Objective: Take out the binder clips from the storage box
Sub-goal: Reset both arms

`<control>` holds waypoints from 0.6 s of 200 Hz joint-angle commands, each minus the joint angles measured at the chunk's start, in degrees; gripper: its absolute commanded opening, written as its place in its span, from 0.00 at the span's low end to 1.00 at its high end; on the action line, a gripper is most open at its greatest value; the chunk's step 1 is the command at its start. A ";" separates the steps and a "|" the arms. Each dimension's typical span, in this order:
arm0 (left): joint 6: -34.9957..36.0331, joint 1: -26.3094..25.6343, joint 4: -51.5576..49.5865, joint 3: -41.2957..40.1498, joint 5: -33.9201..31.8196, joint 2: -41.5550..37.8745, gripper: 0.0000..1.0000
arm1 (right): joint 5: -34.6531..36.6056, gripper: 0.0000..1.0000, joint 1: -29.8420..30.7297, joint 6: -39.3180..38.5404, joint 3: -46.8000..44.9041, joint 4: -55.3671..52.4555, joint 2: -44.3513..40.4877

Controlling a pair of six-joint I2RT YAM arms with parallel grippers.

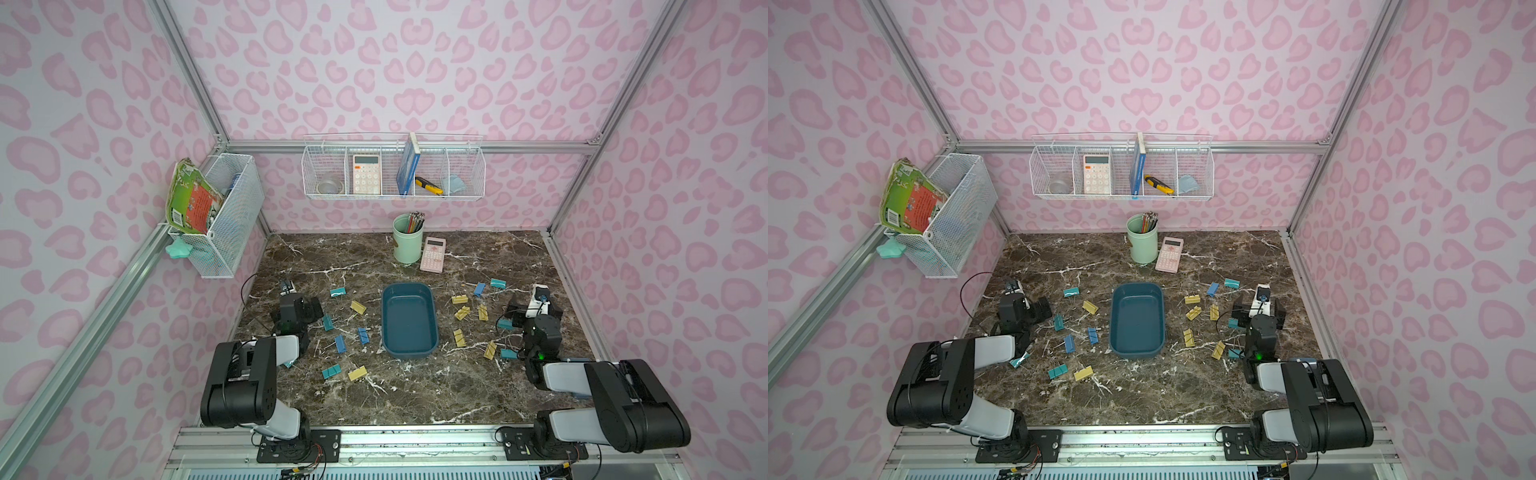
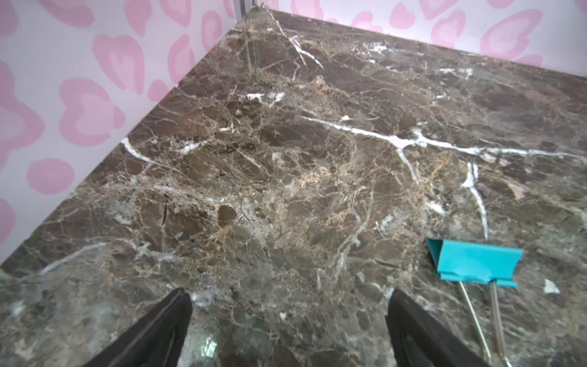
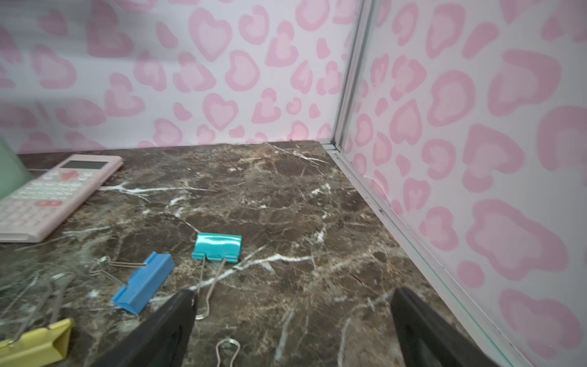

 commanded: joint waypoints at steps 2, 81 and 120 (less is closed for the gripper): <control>1.63 0.27 7.45 -0.69 5.03 0.46 1.00 | -5.65 0.99 -1.18 -2.40 -1.96 12.86 6.57; 1.55 0.45 6.99 -0.47 5.23 0.30 1.00 | -15.20 0.99 -5.40 -0.64 2.48 6.65 7.58; 1.55 0.45 6.98 -0.47 5.23 0.26 1.00 | -15.25 0.99 -5.44 -0.72 2.22 7.47 7.70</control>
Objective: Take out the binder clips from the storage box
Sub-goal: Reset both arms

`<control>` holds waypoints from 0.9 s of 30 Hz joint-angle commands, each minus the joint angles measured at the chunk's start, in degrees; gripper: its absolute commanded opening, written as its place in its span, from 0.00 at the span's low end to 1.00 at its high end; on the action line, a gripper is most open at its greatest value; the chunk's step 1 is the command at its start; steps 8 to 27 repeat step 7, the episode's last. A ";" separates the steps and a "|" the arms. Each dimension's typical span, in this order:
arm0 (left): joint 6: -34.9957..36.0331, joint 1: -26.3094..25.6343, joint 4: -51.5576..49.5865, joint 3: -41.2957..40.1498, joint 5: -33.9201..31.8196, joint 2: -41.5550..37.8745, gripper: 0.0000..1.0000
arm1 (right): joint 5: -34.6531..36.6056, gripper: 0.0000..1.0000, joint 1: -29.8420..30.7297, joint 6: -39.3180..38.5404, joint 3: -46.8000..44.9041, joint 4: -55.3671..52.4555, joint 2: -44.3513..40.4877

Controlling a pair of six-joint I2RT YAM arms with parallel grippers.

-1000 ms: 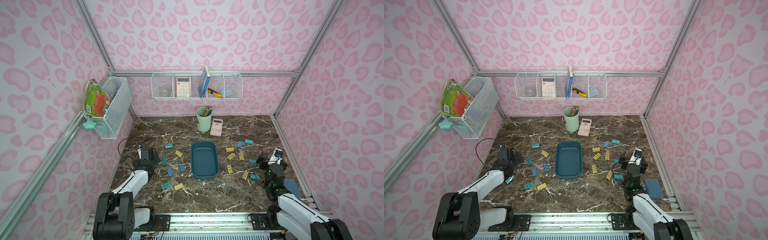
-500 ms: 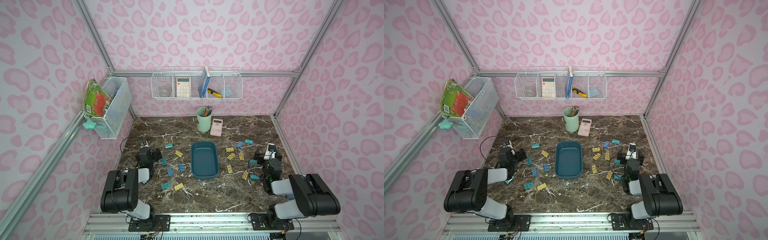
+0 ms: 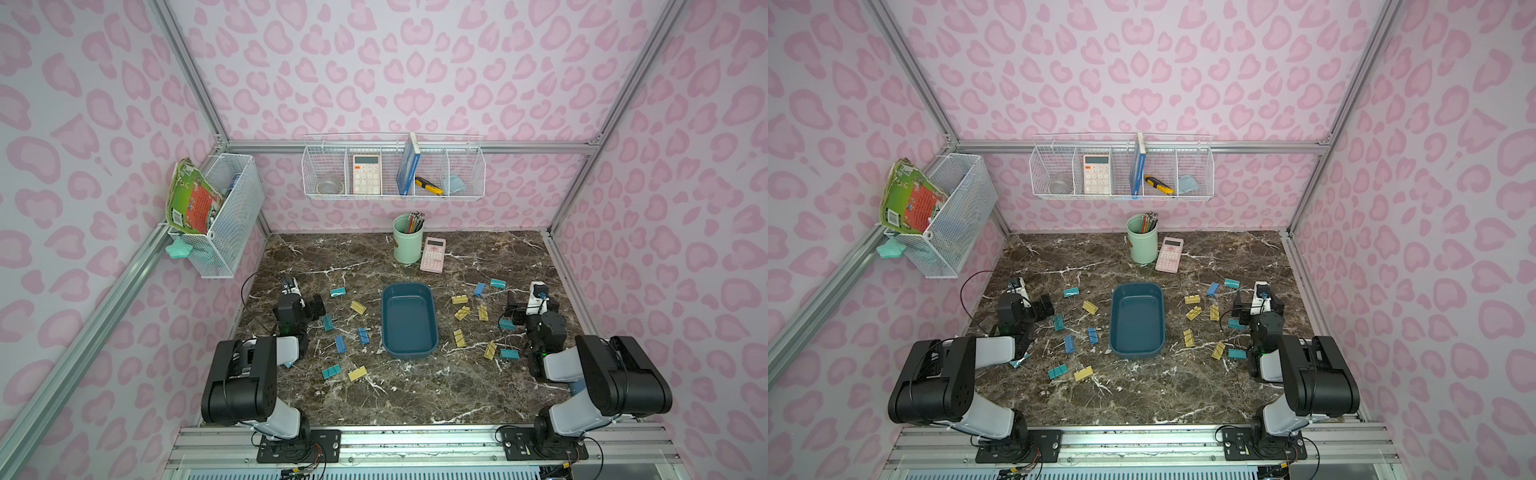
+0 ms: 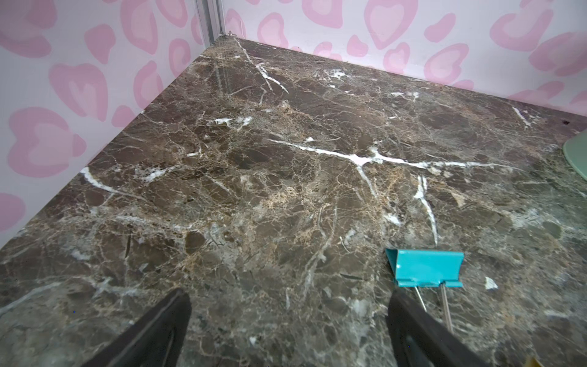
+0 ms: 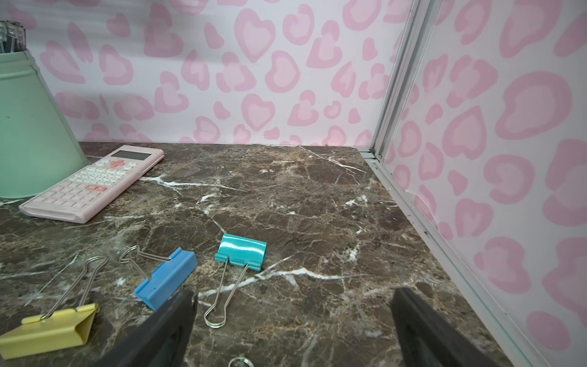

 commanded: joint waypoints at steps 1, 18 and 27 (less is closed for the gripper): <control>0.32 0.05 1.69 0.01 0.53 -0.22 0.99 | -0.86 0.99 0.00 0.30 -0.01 2.20 0.01; 0.37 0.04 1.68 -0.05 0.54 -0.16 0.99 | -0.87 0.99 -0.02 0.26 0.04 2.16 0.13; 0.37 0.04 1.68 -0.05 0.54 -0.16 0.99 | -0.87 0.99 -0.02 0.26 0.04 2.16 0.13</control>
